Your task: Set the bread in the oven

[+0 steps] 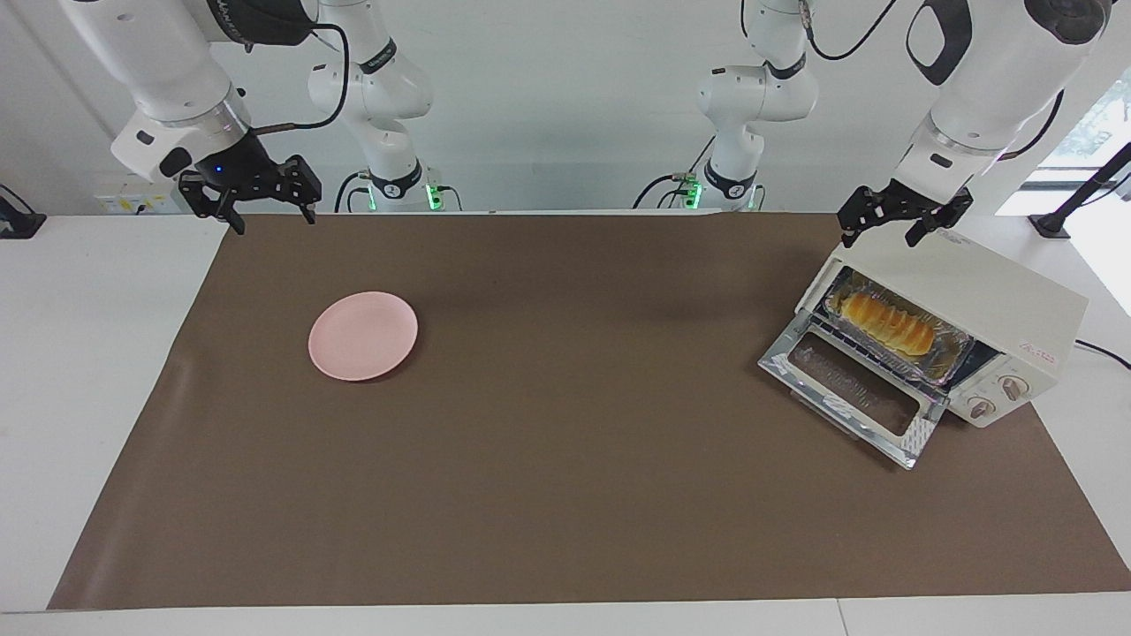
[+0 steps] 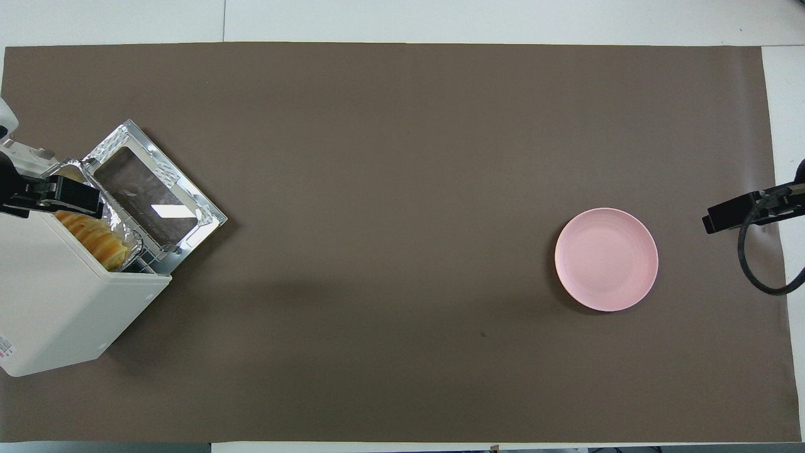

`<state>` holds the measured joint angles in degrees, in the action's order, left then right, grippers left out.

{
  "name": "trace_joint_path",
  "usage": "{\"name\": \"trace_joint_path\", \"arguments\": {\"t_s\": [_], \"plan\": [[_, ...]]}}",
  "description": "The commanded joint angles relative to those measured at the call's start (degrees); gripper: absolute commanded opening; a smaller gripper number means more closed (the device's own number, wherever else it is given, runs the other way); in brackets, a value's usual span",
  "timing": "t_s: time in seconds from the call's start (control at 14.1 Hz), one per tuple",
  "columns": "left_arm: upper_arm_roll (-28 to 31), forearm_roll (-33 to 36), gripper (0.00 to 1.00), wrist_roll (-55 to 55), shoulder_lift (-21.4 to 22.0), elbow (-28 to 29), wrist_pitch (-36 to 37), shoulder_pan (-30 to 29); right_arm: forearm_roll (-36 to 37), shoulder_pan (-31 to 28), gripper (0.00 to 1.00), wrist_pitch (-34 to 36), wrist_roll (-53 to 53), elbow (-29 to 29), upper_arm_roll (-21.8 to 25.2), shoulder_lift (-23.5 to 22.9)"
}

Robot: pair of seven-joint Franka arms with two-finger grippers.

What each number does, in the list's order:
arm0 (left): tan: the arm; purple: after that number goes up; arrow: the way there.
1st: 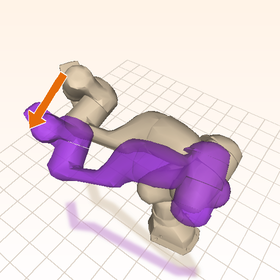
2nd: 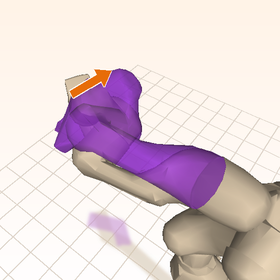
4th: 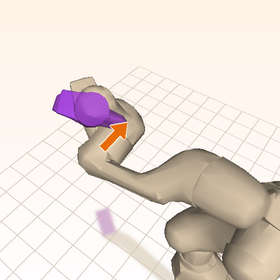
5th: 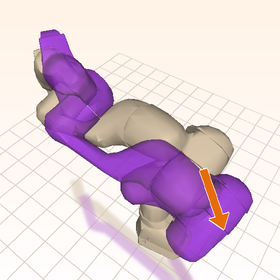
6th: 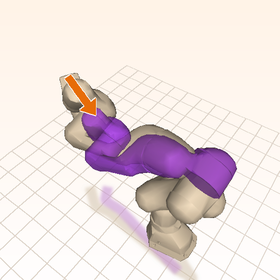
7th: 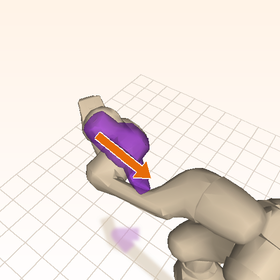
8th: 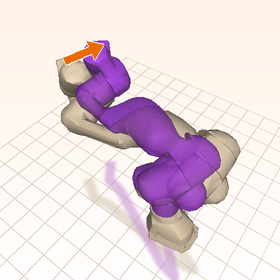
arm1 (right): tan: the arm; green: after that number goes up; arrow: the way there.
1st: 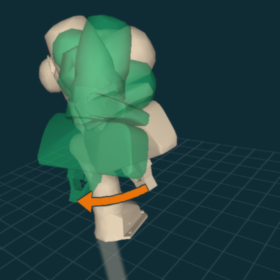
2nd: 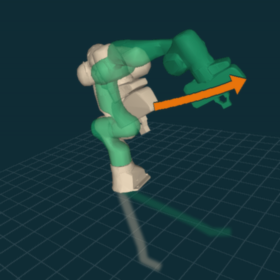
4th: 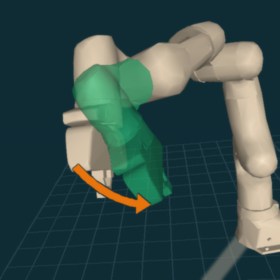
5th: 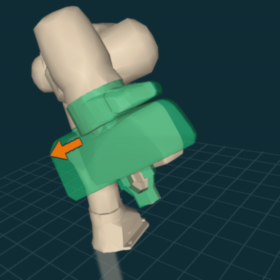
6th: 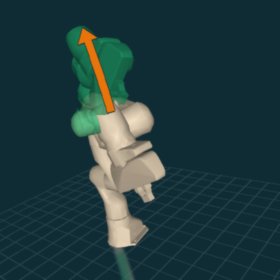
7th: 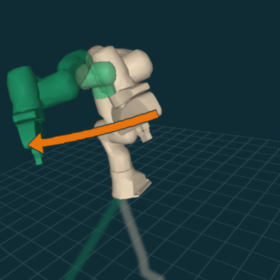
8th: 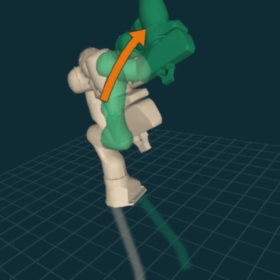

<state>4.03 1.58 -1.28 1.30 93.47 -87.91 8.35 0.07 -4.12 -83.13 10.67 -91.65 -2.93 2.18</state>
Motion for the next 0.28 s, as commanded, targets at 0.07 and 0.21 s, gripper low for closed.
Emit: {"name": "trace_joint_path", "arguments": {"t_s": [0.07,0.21], "plan": [[0.37,-1.31,1.00,-0.04,0.02,0.13,-1.39,0.97,-0.68,-0.89,1.00,0.51,1.20,-0.29,-0.49,0.11],[0.37,-1.67,1.00,0.22,0.02,0.22,-2.97,0.97,-0.68,-0.89,1.00,0.51,1.20,-0.29,-0.41,0.11]]}}
